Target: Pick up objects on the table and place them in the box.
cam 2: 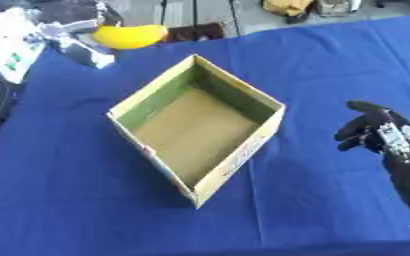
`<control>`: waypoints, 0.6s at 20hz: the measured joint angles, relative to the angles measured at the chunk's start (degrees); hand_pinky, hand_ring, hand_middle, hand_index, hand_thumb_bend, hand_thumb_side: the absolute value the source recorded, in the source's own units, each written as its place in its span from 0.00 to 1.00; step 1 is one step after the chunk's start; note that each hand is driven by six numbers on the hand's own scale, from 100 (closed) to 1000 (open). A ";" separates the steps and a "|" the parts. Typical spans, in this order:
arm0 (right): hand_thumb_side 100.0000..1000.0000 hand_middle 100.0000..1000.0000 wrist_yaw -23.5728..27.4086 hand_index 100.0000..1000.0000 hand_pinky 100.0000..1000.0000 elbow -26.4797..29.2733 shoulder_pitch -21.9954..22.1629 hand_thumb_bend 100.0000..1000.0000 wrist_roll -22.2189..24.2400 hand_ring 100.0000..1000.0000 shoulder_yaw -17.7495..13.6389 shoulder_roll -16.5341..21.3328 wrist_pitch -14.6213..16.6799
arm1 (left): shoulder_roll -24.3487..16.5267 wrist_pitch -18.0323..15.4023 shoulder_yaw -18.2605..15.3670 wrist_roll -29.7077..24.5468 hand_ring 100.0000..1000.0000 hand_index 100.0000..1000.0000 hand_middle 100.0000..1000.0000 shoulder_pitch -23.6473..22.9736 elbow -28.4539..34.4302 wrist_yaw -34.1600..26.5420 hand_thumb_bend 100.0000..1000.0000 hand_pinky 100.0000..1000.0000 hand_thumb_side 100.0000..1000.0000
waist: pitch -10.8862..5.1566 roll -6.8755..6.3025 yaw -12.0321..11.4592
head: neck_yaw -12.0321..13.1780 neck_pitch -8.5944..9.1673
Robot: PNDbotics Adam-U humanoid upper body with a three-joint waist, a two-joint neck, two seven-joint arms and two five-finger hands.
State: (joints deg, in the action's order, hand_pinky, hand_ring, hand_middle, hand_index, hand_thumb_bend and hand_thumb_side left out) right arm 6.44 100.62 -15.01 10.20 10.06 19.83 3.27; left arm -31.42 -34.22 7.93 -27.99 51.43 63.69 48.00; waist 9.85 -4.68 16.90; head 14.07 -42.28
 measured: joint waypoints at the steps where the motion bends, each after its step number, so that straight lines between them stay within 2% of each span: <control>1: 0.89 0.49 0.02 0.84 0.51 -0.03 0.02 0.00 0.09 0.57 0.11 -0.06 -0.04 | 0.90 -0.19 0.56 -0.45 0.52 0.69 0.49 0.06 0.04 0.00 0.00 0.59 0.15 | 0.00 -0.11 0.17 | 0.08 0.00; 4: 0.90 0.49 0.05 0.84 0.51 -0.27 0.18 0.00 0.29 0.57 0.31 -0.38 -0.16 | 3.29 -0.05 1.82 -1.11 0.52 0.69 0.49 0.06 0.02 0.04 0.00 0.59 0.15 | 0.00 -0.28 0.71 | 0.26 -0.01; 12: 0.92 0.48 0.05 0.83 0.51 -0.32 0.19 0.00 0.82 0.57 0.72 -0.47 -0.24 | 7.66 0.55 3.53 -1.71 0.52 0.69 0.50 -0.31 -1.14 1.09 0.00 0.58 0.24 | 0.02 -0.76 1.53 | 0.38 -0.01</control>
State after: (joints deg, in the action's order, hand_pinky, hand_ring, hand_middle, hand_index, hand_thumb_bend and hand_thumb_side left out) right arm 6.49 100.30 -14.82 11.02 10.78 19.36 3.03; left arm -23.75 -33.67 11.46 -29.70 51.13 62.55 49.09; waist 9.88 -5.44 18.43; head 14.45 -42.30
